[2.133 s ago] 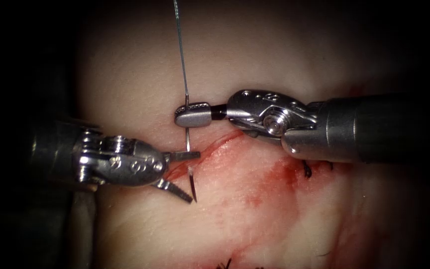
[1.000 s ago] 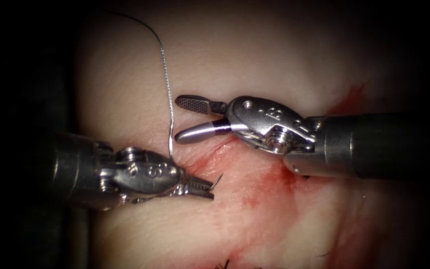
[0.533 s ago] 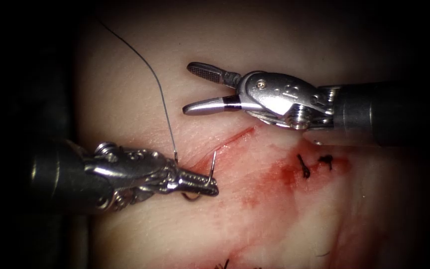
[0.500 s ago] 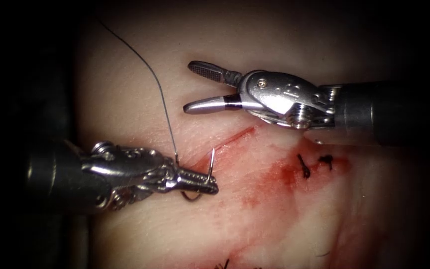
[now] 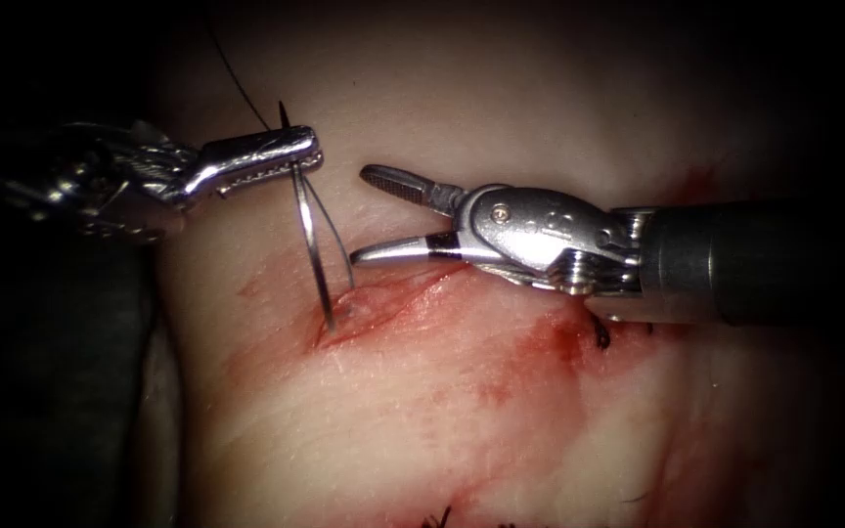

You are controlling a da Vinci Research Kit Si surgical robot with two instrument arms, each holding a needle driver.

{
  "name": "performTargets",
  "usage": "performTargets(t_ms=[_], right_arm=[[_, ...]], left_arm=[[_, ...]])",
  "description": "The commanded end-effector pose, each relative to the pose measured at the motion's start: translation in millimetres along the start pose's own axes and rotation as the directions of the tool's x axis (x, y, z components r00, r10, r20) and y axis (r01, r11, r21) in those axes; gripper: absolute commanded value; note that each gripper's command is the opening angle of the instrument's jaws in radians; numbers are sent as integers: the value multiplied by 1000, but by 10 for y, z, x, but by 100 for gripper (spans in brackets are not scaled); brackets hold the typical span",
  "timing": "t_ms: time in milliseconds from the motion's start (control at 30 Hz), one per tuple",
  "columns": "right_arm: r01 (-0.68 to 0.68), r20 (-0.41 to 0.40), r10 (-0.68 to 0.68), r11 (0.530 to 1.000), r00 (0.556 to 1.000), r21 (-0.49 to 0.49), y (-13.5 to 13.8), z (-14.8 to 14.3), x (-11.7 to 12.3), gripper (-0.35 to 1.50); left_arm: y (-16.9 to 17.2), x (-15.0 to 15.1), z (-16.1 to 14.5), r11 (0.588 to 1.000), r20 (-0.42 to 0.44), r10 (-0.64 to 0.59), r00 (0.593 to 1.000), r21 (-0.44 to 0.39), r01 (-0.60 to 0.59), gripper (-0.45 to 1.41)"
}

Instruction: Wound Closure

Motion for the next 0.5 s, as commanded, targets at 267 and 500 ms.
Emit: performTargets(t_ms=[267, 500], right_arm=[[-120, 2, 120, 987, 993, 105, -7, 44, 7, -35], [-149, 31, 146, 951, 989, 272, -28, 57, 13, -35]], left_arm=[[-6, 3, 3, 993, 2, -101, 995, -59, 101, -45], [-5, 3, 5, 992, 8, -104, 995, -66, 104, -45]])
